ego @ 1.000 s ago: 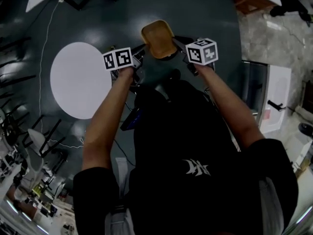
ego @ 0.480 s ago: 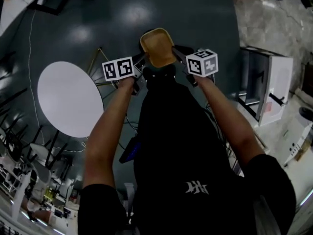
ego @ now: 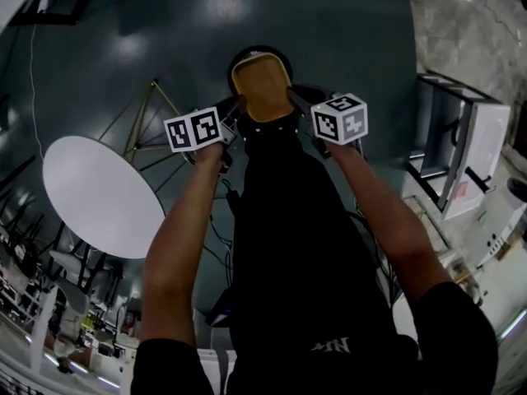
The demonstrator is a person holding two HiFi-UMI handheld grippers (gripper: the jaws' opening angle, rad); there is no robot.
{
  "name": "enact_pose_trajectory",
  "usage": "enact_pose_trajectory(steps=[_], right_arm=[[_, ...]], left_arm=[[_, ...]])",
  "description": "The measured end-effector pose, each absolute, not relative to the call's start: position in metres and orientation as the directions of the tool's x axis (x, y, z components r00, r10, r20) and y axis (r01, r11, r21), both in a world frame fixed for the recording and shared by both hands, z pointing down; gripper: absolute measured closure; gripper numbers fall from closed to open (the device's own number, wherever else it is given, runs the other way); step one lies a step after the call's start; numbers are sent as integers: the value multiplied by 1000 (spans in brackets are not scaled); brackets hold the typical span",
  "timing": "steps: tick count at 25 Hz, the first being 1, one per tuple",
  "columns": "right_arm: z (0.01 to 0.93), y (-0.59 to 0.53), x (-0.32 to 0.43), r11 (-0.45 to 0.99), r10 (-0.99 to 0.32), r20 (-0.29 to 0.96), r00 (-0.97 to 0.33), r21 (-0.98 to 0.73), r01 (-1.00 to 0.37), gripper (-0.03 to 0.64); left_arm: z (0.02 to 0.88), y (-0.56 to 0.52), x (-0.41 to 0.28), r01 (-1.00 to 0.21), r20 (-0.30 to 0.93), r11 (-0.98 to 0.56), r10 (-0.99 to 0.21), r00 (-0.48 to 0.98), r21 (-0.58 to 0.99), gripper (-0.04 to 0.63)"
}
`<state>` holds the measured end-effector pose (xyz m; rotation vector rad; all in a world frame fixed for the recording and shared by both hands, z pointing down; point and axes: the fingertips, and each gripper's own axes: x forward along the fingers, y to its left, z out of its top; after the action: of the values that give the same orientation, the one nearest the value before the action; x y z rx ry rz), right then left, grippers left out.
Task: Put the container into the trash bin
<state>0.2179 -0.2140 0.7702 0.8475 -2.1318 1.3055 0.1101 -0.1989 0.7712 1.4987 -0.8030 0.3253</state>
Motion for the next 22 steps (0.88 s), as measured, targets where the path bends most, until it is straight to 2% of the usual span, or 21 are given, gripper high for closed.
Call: enact_pose_trajectory(steps=[7,22], right_arm=[[835,-208,220,308,-222,714,-664,-594,-743,568],[923,-202,212,309,-163,755,-635,-572,-759,568]], left_arm=[[838,-195,113,-673,682,133,-250,687,727,577],[919,-195,105,-711,716,108,-197,670,695,577]])
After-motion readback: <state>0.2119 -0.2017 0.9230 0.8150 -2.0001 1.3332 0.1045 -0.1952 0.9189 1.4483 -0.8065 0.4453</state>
